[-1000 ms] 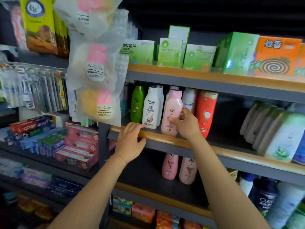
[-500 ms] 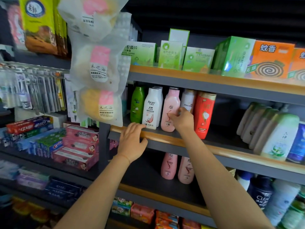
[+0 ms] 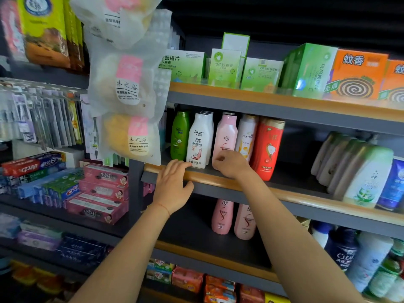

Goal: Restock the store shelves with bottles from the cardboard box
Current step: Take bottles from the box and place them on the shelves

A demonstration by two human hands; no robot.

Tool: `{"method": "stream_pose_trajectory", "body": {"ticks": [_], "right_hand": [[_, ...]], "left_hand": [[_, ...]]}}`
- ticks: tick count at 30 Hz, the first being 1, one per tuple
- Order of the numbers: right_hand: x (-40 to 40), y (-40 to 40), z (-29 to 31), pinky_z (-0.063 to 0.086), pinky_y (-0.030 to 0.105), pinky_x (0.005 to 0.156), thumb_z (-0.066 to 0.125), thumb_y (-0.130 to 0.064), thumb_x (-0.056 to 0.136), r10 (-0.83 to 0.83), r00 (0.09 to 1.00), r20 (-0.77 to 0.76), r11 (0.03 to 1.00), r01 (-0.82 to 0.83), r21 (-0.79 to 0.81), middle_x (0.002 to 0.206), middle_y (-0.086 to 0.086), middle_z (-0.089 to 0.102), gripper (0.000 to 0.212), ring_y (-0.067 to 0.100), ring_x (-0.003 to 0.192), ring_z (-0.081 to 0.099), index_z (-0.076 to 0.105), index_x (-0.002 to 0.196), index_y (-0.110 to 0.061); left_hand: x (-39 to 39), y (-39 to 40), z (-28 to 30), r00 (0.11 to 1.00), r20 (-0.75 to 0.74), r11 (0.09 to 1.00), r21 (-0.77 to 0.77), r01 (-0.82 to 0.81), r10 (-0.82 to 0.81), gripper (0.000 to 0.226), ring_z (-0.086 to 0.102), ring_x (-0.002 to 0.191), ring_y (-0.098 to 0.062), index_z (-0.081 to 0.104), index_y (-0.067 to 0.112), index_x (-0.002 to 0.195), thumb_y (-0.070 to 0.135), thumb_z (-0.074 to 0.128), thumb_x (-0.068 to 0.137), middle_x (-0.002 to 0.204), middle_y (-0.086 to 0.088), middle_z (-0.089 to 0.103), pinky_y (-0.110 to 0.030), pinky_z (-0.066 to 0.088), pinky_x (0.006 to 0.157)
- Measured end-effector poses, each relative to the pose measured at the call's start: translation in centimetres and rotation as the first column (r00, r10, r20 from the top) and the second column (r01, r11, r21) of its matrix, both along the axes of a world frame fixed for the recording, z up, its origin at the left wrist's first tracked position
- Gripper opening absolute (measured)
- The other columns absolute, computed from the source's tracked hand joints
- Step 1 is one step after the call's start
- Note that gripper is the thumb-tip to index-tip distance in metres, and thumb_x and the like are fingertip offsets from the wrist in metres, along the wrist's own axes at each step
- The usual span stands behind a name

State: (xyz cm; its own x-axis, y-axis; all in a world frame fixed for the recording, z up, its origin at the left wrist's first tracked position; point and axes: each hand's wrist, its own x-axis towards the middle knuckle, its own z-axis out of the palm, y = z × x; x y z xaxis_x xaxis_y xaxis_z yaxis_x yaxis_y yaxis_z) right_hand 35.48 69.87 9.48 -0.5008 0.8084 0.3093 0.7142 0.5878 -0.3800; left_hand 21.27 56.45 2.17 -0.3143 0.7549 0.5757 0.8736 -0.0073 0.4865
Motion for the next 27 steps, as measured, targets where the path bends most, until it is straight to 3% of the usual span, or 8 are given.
{"method": "stream_pose_trajectory", "body": {"ticks": [4, 19, 21, 23, 25, 27], "right_hand": [[-0.4, 0.7, 0.0, 0.041, 0.027, 0.080, 0.053, -0.027, 0.092, -0.001, 1.000, 0.020, 1.000, 0.001, -0.016, 0.118, 0.003, 0.063, 0.023, 0.023, 0.107, 0.057, 0.067, 0.110, -0.019], [-1.3, 2.0, 0.7, 0.046, 0.032, 0.092, 0.052, -0.024, 0.093, -0.010, 0.999, 0.030, 0.997, 0.012, -0.077, 0.124, 0.006, 0.062, 0.028, 0.024, 0.113, 0.055, 0.065, 0.117, -0.016], [-0.6, 1.0, 1.1, 0.047, 0.029, 0.087, 0.052, -0.022, 0.093, -0.003, 0.996, -0.088, 0.998, -0.002, -0.055, 0.117, 0.005, 0.066, 0.026, 0.022, 0.106, 0.059, 0.067, 0.113, -0.016], [0.7, -1.2, 1.4, 0.045, 0.024, 0.077, 0.053, -0.018, 0.093, 0.034, 0.951, -0.306, 0.999, -0.030, 0.016, 0.104, 0.004, 0.070, 0.021, 0.019, 0.093, 0.062, 0.070, 0.105, -0.014], [2.0, -4.3, 1.4, 0.045, 0.021, 0.073, 0.055, -0.013, 0.093, 0.138, 0.843, -0.520, 0.990, -0.102, 0.098, 0.091, 0.002, 0.071, 0.016, 0.018, 0.082, 0.063, 0.072, 0.094, -0.013], [2.7, -7.3, 0.5, 0.050, 0.026, 0.072, 0.057, -0.010, 0.092, 0.213, 0.723, -0.658, 0.976, -0.193, 0.104, 0.084, -0.002, 0.070, 0.016, 0.022, 0.077, 0.064, 0.071, 0.087, -0.014]], "left_hand": [[0.2, -0.1, 0.1, 1.000, 0.012, 1.000, 0.002, 0.003, -0.003, 0.052, 0.015, 0.150, -0.014, 0.040, 0.027, 0.146, 0.024, 0.055, 0.096, 0.155, 0.005, 0.034, -0.041, 0.011, 0.123], [0.1, -0.2, 0.1, 1.000, 0.017, 1.000, -0.024, 0.019, -0.018, 0.053, 0.013, 0.151, -0.013, 0.038, 0.028, 0.148, 0.024, 0.054, 0.097, 0.157, 0.006, 0.033, -0.042, 0.009, 0.125], [0.1, -0.1, 0.1, 1.000, 0.007, 1.000, -0.019, 0.022, -0.022, 0.052, 0.013, 0.151, -0.012, 0.039, 0.028, 0.147, 0.024, 0.054, 0.097, 0.156, 0.006, 0.034, -0.041, 0.009, 0.125], [-0.2, -0.1, 0.0, 0.999, -0.012, 0.999, -0.006, 0.031, -0.031, 0.052, 0.015, 0.150, -0.013, 0.041, 0.027, 0.146, 0.023, 0.055, 0.097, 0.155, 0.005, 0.035, -0.043, 0.012, 0.125], [-0.4, -0.3, -0.3, 0.998, -0.044, 0.997, 0.052, 0.055, -0.053, 0.052, 0.017, 0.151, -0.014, 0.044, 0.025, 0.147, 0.020, 0.057, 0.096, 0.156, 0.004, 0.037, -0.043, 0.015, 0.124], [-0.7, -1.5, -0.8, 0.994, -0.076, 0.979, 0.180, 0.092, -0.079, 0.049, 0.023, 0.149, -0.016, 0.052, 0.020, 0.143, 0.015, 0.056, 0.095, 0.154, 0.002, 0.042, -0.038, 0.020, 0.123]]}}
